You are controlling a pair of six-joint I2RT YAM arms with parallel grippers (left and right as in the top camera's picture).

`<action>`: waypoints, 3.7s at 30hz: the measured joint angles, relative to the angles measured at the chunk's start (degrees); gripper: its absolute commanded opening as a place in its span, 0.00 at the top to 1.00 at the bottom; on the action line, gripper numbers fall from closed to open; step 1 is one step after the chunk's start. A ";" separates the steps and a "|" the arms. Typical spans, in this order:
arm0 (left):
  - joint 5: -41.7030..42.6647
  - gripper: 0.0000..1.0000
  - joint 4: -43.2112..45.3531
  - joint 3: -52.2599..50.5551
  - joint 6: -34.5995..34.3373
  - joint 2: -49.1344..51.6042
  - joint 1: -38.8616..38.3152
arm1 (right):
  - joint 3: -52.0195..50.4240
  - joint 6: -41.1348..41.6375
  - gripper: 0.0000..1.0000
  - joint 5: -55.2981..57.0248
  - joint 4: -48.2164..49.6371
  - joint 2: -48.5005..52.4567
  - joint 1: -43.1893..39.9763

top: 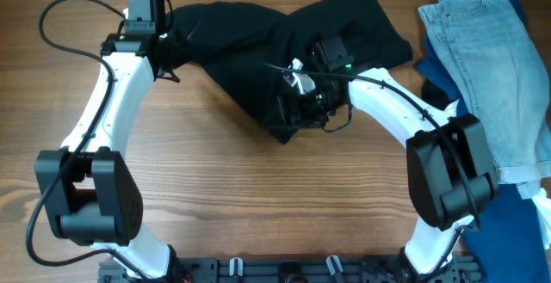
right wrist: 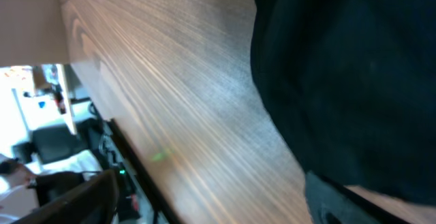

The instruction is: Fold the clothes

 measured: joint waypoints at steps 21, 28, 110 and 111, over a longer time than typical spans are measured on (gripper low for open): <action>0.00 0.39 -0.63 0.00 1.77 0.00 0.00 | 0.00 -0.90 0.05 0.17 -7.34 0.92 -4.35; 0.00 0.39 -1.68 0.00 1.77 0.00 0.00 | 0.00 1.16 0.13 -3.02 -6.84 7.30 -4.37; 1.73 0.68 -3.41 0.00 2.32 0.00 -0.04 | -1.03 21.46 0.95 9.77 25.03 -13.00 -9.64; 1.73 0.67 -2.95 0.00 2.21 0.00 -0.04 | -1.05 20.33 0.95 10.86 23.69 -14.69 -9.64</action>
